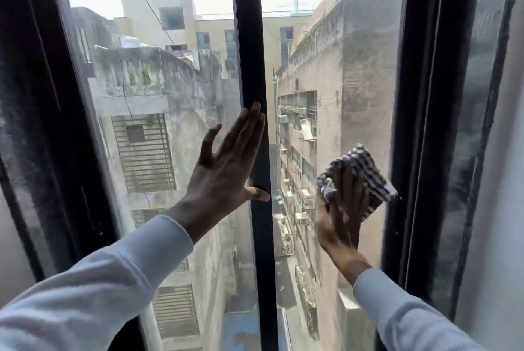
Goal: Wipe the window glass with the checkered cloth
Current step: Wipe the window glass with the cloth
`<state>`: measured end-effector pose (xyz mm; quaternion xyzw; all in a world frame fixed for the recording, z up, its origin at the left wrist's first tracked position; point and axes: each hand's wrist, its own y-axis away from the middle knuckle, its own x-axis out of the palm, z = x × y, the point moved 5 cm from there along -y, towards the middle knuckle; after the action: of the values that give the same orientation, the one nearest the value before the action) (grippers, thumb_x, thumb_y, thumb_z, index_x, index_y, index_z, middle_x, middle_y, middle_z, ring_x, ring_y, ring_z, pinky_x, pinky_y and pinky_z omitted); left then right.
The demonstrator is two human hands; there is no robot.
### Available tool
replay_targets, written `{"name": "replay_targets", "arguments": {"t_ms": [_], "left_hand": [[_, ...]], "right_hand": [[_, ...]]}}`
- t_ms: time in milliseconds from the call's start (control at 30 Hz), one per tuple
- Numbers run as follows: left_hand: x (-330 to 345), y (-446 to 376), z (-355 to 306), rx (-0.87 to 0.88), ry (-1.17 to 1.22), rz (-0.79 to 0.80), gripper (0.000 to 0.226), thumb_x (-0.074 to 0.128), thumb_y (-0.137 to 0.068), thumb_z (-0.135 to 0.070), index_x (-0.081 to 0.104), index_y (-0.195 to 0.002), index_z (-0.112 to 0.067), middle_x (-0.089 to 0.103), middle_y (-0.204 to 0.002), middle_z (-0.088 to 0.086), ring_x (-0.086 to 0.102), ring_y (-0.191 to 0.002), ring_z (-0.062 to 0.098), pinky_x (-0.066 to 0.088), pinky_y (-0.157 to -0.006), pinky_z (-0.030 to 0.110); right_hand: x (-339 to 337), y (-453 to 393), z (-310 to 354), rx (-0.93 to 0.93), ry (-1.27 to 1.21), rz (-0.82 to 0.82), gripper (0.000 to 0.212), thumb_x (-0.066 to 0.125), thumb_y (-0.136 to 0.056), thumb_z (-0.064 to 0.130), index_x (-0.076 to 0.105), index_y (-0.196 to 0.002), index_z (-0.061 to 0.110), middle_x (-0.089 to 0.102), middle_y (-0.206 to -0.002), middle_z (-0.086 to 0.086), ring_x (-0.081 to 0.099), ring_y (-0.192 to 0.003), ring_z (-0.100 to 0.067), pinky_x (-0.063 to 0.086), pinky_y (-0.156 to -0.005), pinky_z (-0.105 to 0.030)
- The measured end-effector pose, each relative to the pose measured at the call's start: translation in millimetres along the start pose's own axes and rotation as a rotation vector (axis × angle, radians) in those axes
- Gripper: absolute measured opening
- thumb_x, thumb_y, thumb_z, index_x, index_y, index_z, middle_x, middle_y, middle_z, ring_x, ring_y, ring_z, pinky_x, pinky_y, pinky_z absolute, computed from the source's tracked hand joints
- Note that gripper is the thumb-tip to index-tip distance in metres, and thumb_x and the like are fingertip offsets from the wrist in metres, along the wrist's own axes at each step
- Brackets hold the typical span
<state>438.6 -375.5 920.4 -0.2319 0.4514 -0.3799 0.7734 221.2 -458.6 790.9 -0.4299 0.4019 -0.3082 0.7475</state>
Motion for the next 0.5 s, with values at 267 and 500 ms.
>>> {"name": "replay_targets", "arguments": {"t_ms": [267, 500], "left_hand": [[-5.1, 1.9, 1.3, -0.015, -0.014, -0.036, 0.151, 0.054, -0.069, -0.096, -0.009, -0.173, -0.007, -0.013, -0.184, 0.009, -0.003, -0.172, 0.021, 0.006, -0.133, 0.053], [-7.4, 2.8, -1.0, -0.020, 0.020, -0.038, 0.152, 0.064, -0.068, -0.091, -0.004, -0.174, -0.007, -0.012, -0.184, 0.009, -0.002, -0.172, 0.022, 0.015, -0.135, 0.054]], "right_hand": [[-26.7, -96.0, 41.2, -0.283, 0.066, -0.142, 0.053, 0.037, -0.114, 0.037, 0.036, -0.166, 0.030, 0.022, -0.178, 0.014, 0.025, -0.165, -0.022, 0.019, -0.135, -0.053], [-8.3, -65.5, 64.9, -0.644, 0.132, 0.040, 0.057, 0.047, -0.110, 0.028, 0.039, -0.167, 0.026, 0.039, -0.175, 0.000, 0.033, -0.164, -0.029, 0.026, -0.133, -0.058]]}}
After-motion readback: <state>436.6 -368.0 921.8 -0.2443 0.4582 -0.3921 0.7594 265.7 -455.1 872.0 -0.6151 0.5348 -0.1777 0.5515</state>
